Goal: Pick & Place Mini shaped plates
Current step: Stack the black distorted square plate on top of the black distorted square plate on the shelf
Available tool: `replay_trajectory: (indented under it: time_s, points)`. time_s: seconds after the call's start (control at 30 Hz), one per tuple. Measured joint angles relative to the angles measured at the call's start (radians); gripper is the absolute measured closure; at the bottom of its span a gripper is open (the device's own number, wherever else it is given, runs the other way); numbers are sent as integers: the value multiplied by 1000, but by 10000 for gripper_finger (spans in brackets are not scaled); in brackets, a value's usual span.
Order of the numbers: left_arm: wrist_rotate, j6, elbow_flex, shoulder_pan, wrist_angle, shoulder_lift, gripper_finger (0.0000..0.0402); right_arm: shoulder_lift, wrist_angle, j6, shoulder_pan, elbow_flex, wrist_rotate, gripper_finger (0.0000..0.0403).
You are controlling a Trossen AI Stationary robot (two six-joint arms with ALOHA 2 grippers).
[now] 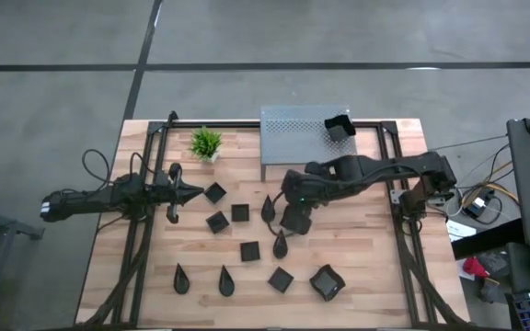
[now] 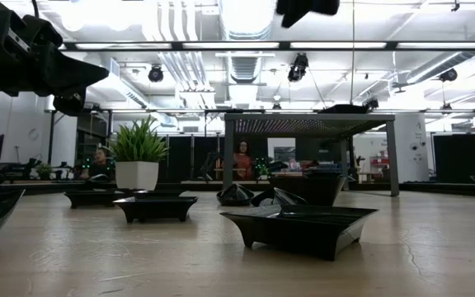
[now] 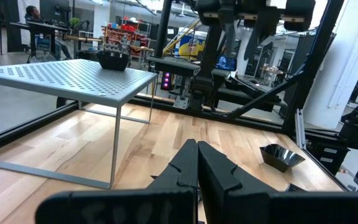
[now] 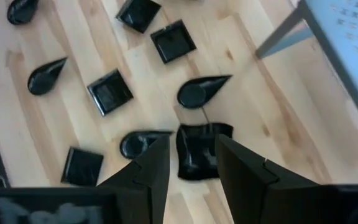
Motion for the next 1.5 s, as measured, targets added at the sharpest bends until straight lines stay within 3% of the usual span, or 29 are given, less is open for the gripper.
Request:
replay_trajectory:
  time_s: [0.5, 1.17, 1.5]
  points:
    - [0, 0, 0, 0, 0, 0, 396, 0, 91, 5, 42, -225, -46, 298]
    - [0, 0, 0, -1, 0, 0, 396, 3, 318, 8, 64, -390, -48, 251]
    - [0, 0, 0, 0, 0, 0, 396, 3, 393, 0, 105, -471, -46, 264]
